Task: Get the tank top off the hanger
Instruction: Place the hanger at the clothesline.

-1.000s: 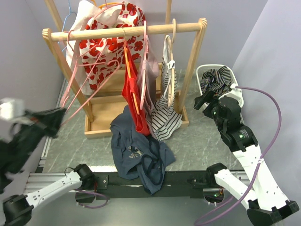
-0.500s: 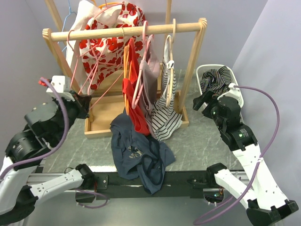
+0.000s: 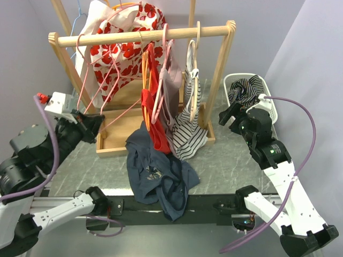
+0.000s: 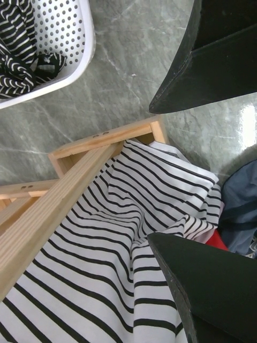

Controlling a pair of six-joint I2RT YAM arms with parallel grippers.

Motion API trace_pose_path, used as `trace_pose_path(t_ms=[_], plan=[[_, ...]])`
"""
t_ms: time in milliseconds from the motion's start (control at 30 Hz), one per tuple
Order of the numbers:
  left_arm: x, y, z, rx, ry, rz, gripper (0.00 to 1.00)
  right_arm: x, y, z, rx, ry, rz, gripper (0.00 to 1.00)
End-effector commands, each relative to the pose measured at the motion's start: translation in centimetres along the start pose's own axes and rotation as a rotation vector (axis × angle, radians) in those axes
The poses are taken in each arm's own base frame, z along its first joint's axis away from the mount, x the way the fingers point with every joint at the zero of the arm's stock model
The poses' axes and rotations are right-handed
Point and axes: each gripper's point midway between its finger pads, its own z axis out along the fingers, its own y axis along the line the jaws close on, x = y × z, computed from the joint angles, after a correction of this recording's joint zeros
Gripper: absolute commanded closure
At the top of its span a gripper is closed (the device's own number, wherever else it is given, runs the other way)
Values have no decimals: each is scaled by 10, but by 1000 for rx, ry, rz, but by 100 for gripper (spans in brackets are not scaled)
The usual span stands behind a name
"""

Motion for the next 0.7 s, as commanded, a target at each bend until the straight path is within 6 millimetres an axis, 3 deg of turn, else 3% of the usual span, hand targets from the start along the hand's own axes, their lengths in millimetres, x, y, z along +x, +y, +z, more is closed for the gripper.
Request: trace_pose_path(t_ms=[0,100,300,667], plan=[[2,-9,-24,95,42,-17,99,-19,1,-1,8,-56,-9,0],[10,-6,-29,92,53,-40,99,-22,2,-2,7,-62,-6,0],[6,1,-45,96,-5,-79,99,-21,2,-1,7,-56,-7,0],[-29,-10,-60,198,-163,-28,99,-15,0,6,13,-39,-4,0]])
